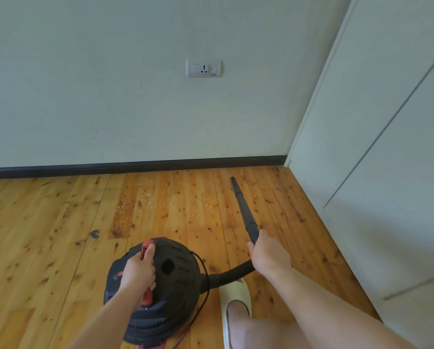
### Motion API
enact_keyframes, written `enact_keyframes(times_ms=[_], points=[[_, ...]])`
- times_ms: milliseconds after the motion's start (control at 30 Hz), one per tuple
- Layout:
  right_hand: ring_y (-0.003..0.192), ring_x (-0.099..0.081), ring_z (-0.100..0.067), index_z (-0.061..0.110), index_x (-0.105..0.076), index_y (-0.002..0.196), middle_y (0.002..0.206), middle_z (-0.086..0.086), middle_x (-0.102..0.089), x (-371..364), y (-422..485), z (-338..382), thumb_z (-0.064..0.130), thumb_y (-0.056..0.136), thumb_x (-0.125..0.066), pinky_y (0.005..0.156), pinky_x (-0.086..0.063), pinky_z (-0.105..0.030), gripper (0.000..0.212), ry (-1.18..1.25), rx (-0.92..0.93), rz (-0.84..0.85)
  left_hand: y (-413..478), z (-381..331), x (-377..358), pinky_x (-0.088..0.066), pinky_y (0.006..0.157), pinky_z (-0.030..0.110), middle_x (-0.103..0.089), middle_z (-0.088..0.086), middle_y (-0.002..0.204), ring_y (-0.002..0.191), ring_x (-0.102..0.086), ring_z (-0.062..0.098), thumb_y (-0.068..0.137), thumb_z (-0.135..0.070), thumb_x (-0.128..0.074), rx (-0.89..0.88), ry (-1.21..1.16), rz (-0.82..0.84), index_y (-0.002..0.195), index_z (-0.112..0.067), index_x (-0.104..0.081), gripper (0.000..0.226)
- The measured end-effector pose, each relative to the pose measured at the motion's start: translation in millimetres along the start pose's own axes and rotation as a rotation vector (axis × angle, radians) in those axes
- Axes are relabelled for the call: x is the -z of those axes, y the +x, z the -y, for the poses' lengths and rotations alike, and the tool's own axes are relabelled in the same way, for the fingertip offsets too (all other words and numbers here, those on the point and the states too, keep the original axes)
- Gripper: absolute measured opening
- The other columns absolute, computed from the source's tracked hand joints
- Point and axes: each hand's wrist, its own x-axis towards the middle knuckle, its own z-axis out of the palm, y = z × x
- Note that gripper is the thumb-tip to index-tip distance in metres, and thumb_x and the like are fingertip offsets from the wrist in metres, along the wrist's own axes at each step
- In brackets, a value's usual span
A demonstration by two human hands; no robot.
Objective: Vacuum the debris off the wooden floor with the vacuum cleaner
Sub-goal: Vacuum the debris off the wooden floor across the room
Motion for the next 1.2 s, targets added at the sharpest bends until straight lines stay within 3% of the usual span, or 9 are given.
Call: enact_keyframes(times_ms=[133,267,467,600,700,800,967,1100,1200], points=[[0.081,-0.058,-0.016,0.019,-0.044,0.141,0.096,0.005,-0.058,10.2,-20.3,-31.7,0.044,0.108,-0.044,0.054,-0.04,-0.023,0.041,-0.031,-0.013,0.028,-18.8,18.8,-2.6,-0.035,0.046,0.032,-0.042,0.005,0.055,0.045,-0.035,0.019,0.104,-0.044,-0.05,-0.004,0.007,0.02,0.098,-0.002,-0.062,0.044],[0.085,-0.062,-0.016,0.019,-0.041,0.148,0.103,0.003,-0.062,21.9,-15.2,-51.9,0.045,0.108,-0.043,0.054,-0.04,-0.021,0.047,-0.017,-0.012,0.007,-33.8,28.4,-11.4,-0.034,0.044,0.031,-0.041,0.004,0.051,0.042,-0.035,0.019,0.104,-0.042,-0.051,-0.015,0.042,-0.004,0.093,-0.004,-0.061,0.041],[0.096,-0.066,-0.018,0.019,-0.042,0.147,0.111,0.0,-0.065,15.1,11.0,-61.5,0.045,0.108,-0.043,0.07,-0.054,-0.027,0.047,0.014,-0.017,0.018,-31.0,31.4,-21.1,-0.033,0.045,0.03,-0.041,0.006,0.052,0.043,-0.037,0.019,0.103,-0.043,-0.052,-0.09,0.139,-0.118,0.095,-0.012,-0.067,0.036],[0.081,-0.057,-0.015,0.02,-0.046,0.14,0.101,0.002,-0.061,14.6,14.7,-72.3,0.044,0.107,-0.046,0.062,-0.047,-0.025,0.041,0.03,-0.024,0.003,-25.2,12.4,-40.8,-0.032,0.045,0.031,-0.039,0.003,0.05,0.041,-0.034,0.019,0.104,-0.041,-0.051,-0.104,0.153,-0.068,0.09,-0.014,-0.064,0.034],[0.082,-0.055,-0.015,0.019,-0.047,0.137,0.109,-0.001,-0.065,17.6,1.3,-81.8,0.042,0.108,-0.046,0.06,-0.043,-0.024,0.038,0.029,-0.014,-0.001,-23.3,3.7,-52.9,-0.033,0.044,0.03,-0.04,0.002,0.051,0.041,-0.034,0.018,0.104,-0.044,-0.051,-0.057,0.173,-0.025,0.092,-0.011,-0.062,0.037],[0.081,-0.055,-0.013,0.019,-0.05,0.133,0.101,0.003,-0.06,25.6,-23.3,-95.8,0.041,0.108,-0.048,0.058,-0.041,-0.022,0.034,0.047,-0.016,-0.009,-37.0,5.0,-59.0,-0.032,0.045,0.033,-0.038,0.003,0.047,0.042,-0.033,0.02,0.105,-0.041,-0.049,-0.026,0.161,0.017,0.099,-0.004,-0.06,0.039],[0.096,-0.067,-0.016,0.02,-0.051,0.132,0.11,0.002,-0.065,32.2,-68.4,-119.7,0.041,0.107,-0.05,0.064,-0.046,-0.023,0.033,0.062,-0.053,-0.017,-68.7,26.0,-60.5,-0.03,0.046,0.033,-0.036,0.003,0.046,0.041,-0.031,0.019,0.106,-0.038,-0.049,0.013,0.126,0.059,0.1,-0.004,-0.062,0.037],[0.101,-0.068,-0.017,0.021,-0.049,0.136,0.117,0.001,-0.066,26.6,-104.0,-135.7,0.041,0.107,-0.05,0.071,-0.052,-0.025,0.036,0.048,-0.069,-0.025,-91.5,40.3,-58.6,-0.033,0.042,0.029,-0.038,0.005,0.047,0.041,-0.033,0.019,0.104,-0.046,-0.051,-0.044,0.187,0.113,0.075,-0.012,-0.054,0.045],[0.091,-0.063,-0.015,0.021,-0.049,0.132,0.11,0.002,-0.065,17.4,-123.7,-145.1,0.042,0.107,-0.049,0.067,-0.046,-0.024,0.032,0.052,-0.085,-0.034,-101.6,47.5,-59.1,-0.035,0.045,0.03,-0.039,0.004,0.047,0.04,-0.035,0.019,0.104,-0.045,-0.05,-0.069,0.21,0.133,0.075,-0.009,-0.052,0.046]])
